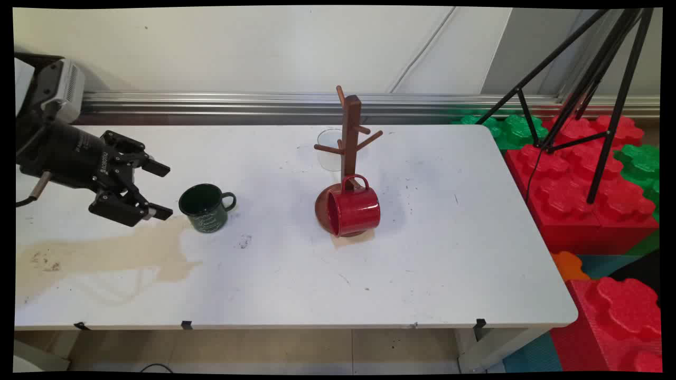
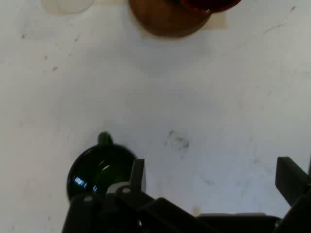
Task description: Pick up the red mug from the rack
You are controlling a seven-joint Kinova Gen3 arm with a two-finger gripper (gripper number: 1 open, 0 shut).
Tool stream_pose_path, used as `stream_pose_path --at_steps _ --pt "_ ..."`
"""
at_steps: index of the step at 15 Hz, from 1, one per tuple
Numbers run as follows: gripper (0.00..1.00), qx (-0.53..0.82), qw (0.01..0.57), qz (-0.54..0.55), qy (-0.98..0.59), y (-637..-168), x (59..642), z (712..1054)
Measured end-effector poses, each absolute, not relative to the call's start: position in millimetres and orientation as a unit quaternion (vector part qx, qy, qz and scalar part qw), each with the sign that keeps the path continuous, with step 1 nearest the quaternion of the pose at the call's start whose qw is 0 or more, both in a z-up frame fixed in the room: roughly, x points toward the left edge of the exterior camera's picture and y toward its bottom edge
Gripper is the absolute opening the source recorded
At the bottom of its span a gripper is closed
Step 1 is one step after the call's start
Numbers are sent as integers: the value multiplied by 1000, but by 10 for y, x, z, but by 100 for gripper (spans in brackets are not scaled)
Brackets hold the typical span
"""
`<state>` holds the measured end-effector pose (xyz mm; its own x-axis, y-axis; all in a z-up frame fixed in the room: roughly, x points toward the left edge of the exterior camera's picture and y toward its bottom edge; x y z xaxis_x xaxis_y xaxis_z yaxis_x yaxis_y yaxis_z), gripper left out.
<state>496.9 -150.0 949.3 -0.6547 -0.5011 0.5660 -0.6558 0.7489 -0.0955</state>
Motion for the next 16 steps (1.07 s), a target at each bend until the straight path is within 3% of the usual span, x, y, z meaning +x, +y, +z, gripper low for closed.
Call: stream_pose_path --at_steps 16 --pt "100 377 335 90 -859 -1715 4189 9350"
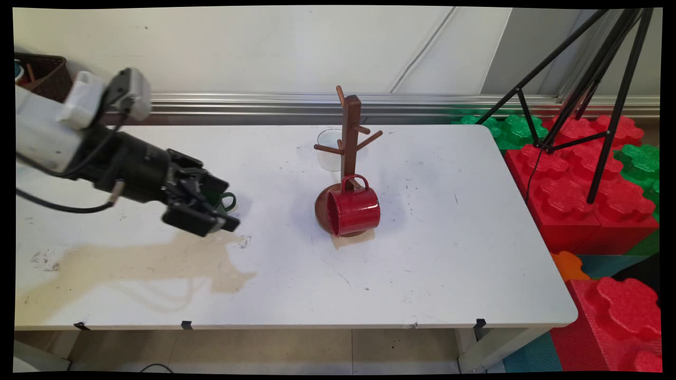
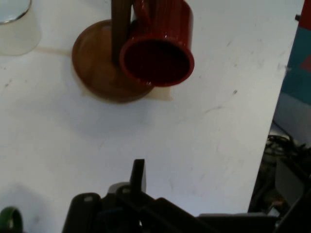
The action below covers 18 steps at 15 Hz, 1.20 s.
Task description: Pick up the red mug from the rack
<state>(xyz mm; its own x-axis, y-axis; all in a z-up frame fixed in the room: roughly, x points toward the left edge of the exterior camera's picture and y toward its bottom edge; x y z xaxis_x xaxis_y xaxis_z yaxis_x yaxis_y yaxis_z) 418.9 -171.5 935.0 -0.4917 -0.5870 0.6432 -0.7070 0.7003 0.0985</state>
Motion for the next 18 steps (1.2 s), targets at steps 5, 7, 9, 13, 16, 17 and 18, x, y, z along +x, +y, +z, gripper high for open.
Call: stream_pose_path --at_steps 5,7,9,13,16,17,18 --pt "100 391 342 77 -851 -1931 3945 9204" --pt "100 397 343 72 -849 -2032 3851 9130" --pt "100 403 341 68 -846 -2125 3767 9050" --pt "100 411 345 69 -841 -2269 3647 8931" --pt "100 416 348 68 -837 -2364 3565 8847" --pt "100 419 350 68 -835 -2402 3530 8811" --pt "100 422 353 67 -833 -2443 3489 8768"
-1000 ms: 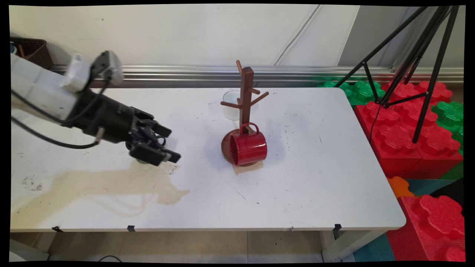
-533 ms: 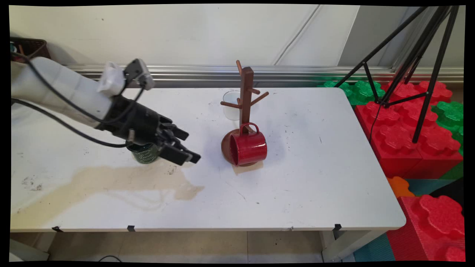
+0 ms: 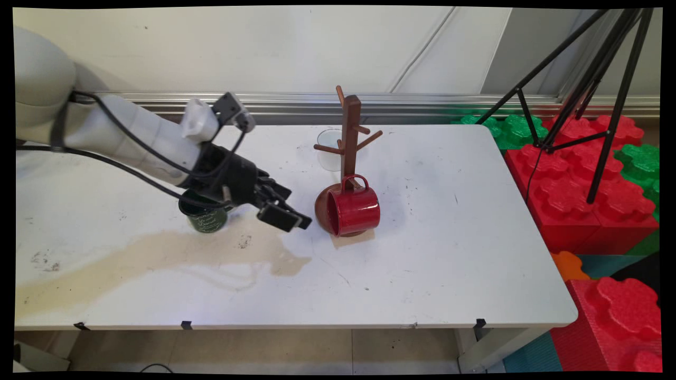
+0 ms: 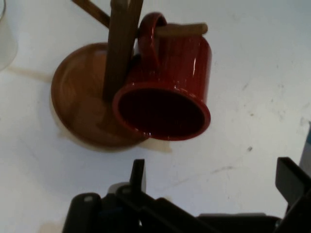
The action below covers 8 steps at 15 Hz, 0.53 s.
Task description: Pick up the red mug from the rack
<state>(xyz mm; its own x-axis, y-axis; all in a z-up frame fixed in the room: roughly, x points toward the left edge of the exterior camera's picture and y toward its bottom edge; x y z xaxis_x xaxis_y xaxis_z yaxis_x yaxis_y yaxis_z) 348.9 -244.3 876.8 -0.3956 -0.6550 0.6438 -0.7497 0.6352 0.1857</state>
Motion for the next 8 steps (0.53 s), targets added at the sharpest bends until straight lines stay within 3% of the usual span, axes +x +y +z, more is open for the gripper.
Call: stream_pose_path --at_steps 8 --pt "100 452 371 56 -809 -2578 3186 8494"
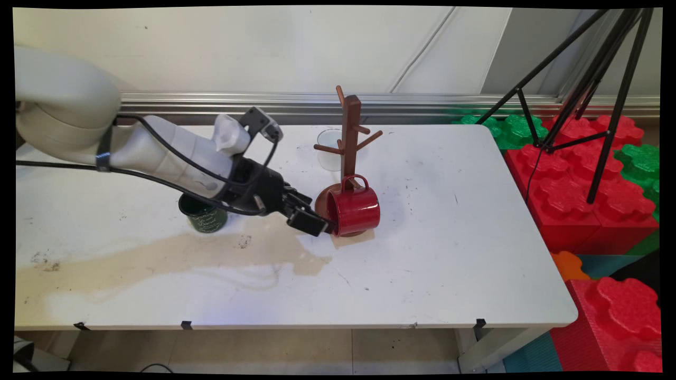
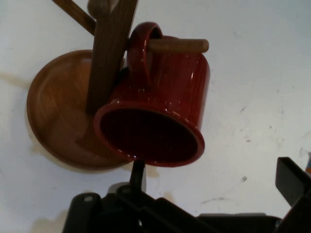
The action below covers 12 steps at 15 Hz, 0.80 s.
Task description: Pick up the red mug from the rack
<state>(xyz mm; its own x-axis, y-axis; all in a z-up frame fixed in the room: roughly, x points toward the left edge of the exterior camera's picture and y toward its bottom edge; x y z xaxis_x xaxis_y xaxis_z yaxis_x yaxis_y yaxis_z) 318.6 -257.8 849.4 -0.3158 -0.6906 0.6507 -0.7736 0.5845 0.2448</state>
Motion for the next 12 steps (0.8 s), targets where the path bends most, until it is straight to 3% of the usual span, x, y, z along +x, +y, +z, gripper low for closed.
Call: stream_pose_path --at_steps 12 --pt "100 471 391 69 -788 -2621 2904 8235"
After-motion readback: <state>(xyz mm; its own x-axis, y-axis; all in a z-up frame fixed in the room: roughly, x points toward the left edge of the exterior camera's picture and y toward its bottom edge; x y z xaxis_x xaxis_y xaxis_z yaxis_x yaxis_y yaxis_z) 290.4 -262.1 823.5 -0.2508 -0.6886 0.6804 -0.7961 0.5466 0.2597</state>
